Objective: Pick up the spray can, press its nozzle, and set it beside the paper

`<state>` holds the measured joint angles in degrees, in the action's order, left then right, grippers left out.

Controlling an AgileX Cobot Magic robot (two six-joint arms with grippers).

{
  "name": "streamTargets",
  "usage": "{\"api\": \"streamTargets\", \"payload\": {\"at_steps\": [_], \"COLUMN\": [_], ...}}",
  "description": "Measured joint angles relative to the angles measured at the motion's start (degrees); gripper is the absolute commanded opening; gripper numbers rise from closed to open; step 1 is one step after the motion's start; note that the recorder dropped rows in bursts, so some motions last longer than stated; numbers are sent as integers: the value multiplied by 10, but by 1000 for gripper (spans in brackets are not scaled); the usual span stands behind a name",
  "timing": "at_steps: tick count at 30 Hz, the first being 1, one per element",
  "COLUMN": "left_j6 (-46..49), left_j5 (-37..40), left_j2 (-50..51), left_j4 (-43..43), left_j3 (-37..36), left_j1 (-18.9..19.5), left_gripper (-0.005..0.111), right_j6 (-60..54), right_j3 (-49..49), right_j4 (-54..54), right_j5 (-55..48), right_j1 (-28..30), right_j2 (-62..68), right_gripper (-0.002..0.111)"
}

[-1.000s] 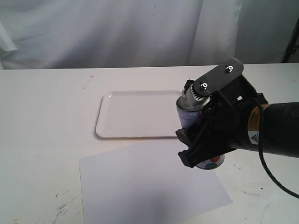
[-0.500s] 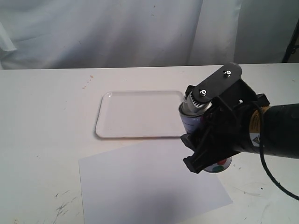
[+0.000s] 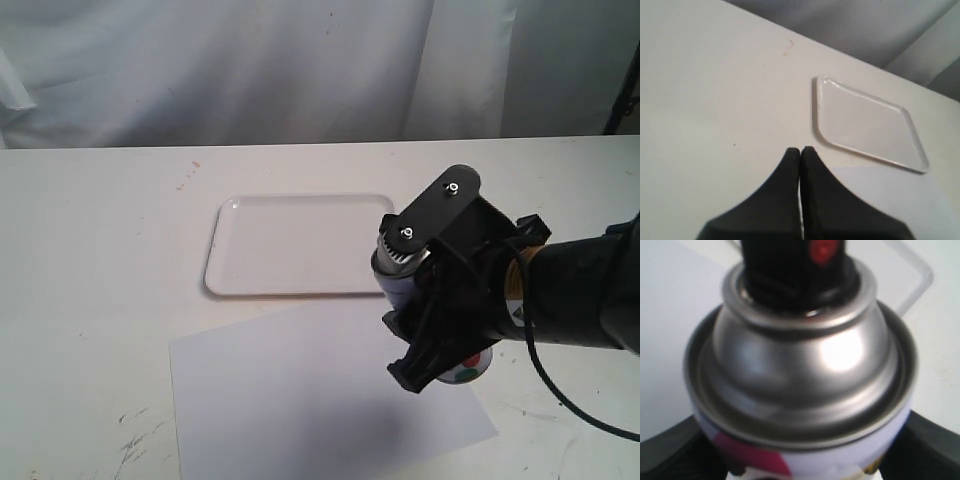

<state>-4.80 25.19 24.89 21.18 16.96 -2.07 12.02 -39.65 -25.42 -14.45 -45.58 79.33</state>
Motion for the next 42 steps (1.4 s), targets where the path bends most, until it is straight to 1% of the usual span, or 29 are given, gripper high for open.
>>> {"api": "streamTargets", "payload": {"at_steps": [5, 10, 15, 18, 22, 28, 31, 35, 38, 42], "left_j6": [48, 95, 107, 108, 108, 110, 123, 158, 199, 272], "left_j5": [2, -42, -56, -56, -41, -32, -11, 39, 70, 109], "left_j2": [98, 150, 157, 157, 158, 159, 171, 223, 274, 347], "left_j4": [27, 31, 34, 54, 78, 93, 97, 121, 153, 220], "left_j3": [34, 61, 81, 85, 85, 85, 92, 118, 140, 170], "left_j1": [0, 0, 0, 0, 0, 0, 0, 0, 0, 0], "left_gripper": [0, 0, 0, 0, 0, 0, 0, 0, 0, 0], "right_j6": [-28, -55, -66, -69, -67, -67, -71, -75, -75, -75], "right_j3": [0, 0, 0, -10, -46, -101, -119, -139, -148, -148], "right_j4": [0, -1, -7, -27, -47, -51, -62, -98, -124, -138], "right_j5": [0, 0, -3, -35, -82, -118, -138, -155, -159, -164], "right_j1": [-15, -40, -47, -47, -47, -48, -60, -89, -103, -110], "right_j2": [0, 0, 0, 4, 23, 71, 96, 125, 137, 146], "right_gripper": [0, 0, 0, 0, 0, 0, 0, 0, 0, 0]}}
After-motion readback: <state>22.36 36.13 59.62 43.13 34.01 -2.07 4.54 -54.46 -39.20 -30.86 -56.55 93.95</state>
